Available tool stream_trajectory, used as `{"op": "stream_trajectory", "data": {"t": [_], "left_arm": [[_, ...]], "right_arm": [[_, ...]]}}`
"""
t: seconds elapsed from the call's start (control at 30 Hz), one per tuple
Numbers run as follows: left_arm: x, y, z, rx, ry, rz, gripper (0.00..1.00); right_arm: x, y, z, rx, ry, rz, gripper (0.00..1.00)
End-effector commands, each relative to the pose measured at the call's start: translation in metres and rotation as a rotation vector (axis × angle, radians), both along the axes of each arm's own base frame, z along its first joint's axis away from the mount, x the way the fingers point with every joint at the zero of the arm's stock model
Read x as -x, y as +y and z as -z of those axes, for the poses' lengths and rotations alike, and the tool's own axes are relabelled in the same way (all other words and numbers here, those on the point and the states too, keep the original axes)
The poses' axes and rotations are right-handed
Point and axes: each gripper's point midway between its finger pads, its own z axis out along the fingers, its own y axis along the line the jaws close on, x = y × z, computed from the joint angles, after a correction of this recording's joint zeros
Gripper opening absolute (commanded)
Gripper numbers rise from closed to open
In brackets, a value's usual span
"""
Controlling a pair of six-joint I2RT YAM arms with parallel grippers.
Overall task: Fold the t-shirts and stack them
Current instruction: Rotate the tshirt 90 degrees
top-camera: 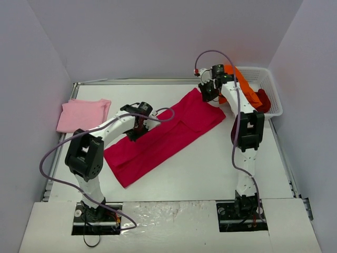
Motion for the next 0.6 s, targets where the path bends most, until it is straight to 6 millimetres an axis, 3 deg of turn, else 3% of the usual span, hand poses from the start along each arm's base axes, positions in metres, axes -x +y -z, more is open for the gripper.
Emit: {"op": "stream_trajectory", "data": {"t": [0.0, 0.13, 0.3, 0.57], "left_arm": [[0.003, 0.015, -0.027, -0.032, -0.058, 0.011, 0.02], [-0.001, 0.020, -0.015, -0.014, -0.078, 0.006, 0.02], [-0.024, 0.019, -0.009, 0.049, -0.137, -0.044, 0.03], [-0.060, 0.024, 0.000, 0.042, -0.249, -0.098, 0.02]], "right_arm": [[0.012, -0.013, -0.047, 0.007, -0.065, 0.017, 0.00], [0.026, -0.020, -0.034, 0.033, -0.020, 0.032, 0.00], [0.039, -0.031, -0.021, 0.064, 0.023, 0.060, 0.00], [0.051, -0.047, -0.016, 0.109, 0.029, 0.108, 0.00]]}}
